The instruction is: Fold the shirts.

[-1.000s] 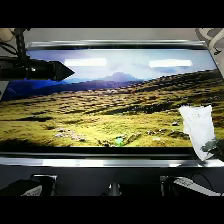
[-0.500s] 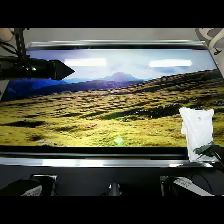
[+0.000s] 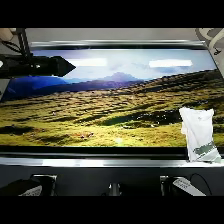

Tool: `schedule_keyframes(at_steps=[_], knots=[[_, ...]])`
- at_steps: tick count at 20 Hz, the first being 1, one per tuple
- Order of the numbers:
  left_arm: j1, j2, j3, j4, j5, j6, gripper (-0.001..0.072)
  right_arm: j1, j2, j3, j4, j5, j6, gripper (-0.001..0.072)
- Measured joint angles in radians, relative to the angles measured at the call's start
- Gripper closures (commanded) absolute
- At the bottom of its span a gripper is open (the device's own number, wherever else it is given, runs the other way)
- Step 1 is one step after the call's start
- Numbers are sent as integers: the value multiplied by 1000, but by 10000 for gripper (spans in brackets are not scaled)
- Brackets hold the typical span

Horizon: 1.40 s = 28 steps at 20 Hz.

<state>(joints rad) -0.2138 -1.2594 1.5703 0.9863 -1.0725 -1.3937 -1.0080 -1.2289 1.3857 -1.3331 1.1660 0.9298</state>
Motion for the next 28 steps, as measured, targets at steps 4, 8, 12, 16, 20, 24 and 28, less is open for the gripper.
schedule_keyframes(at_steps=[4,8,12,16,20,24,28], knots=[[-51,-46,0,312,-69,-142,644,307,-14,79,15,19,-23,43],[-69,-113,-41,612,-237,-297,9,610,-74,97,-43,137,76,33],[-85,-96,-186,700,-263,-368,13,779,-129,102,-70,276,119,30],[-91,-70,-249,736,-224,-414,14,834,-145,103,-88,328,134,35],[-92,-65,-266,747,-214,-429,13,850,-149,104,-89,343,136,35],[-93,-64,-271,750,-211,-435,14,854,-150,104,-93,346,138,35],[-93,-64,-272,752,-210,-435,14,855,-150,104,-93,349,139,35]])
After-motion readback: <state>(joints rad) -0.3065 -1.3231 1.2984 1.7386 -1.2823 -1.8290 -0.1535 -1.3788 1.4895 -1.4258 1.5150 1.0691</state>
